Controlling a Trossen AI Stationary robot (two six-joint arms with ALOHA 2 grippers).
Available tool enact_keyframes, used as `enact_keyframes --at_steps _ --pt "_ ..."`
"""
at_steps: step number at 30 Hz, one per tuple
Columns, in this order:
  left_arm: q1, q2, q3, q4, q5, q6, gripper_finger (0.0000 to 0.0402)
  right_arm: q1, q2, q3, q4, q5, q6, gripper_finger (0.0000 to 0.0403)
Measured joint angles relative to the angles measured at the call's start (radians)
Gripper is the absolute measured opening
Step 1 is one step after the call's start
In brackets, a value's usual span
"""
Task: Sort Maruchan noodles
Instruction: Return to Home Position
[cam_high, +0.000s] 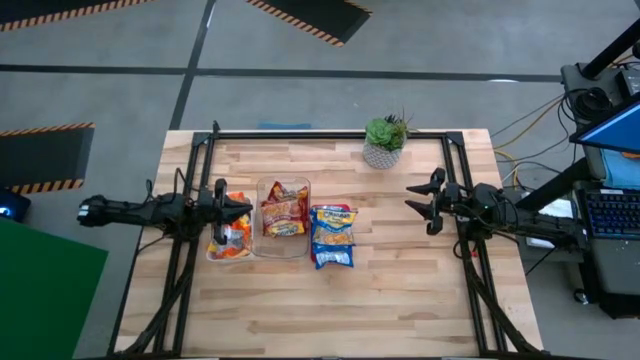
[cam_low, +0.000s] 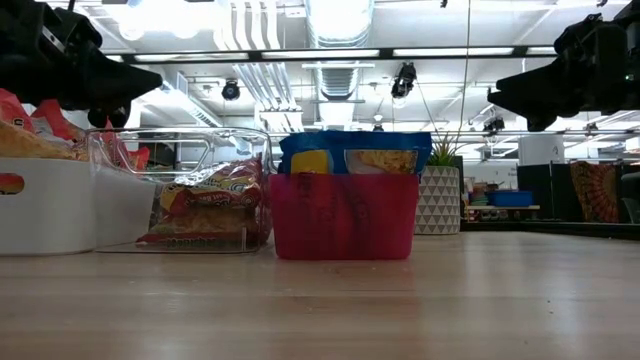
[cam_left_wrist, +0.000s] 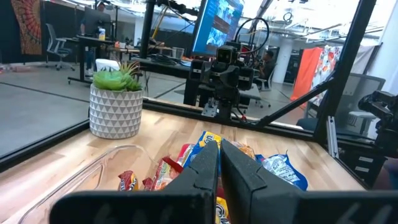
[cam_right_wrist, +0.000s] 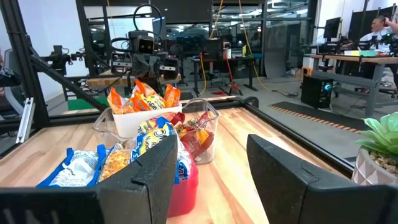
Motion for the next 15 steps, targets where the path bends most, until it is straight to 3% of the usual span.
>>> enact_keyframes --at_steps 15 --pt "0.0 0.0 0.0 0.0 0.0 0.0 0.0 0.0 0.0 0.0 0.0 0.0 0.0 0.0184"
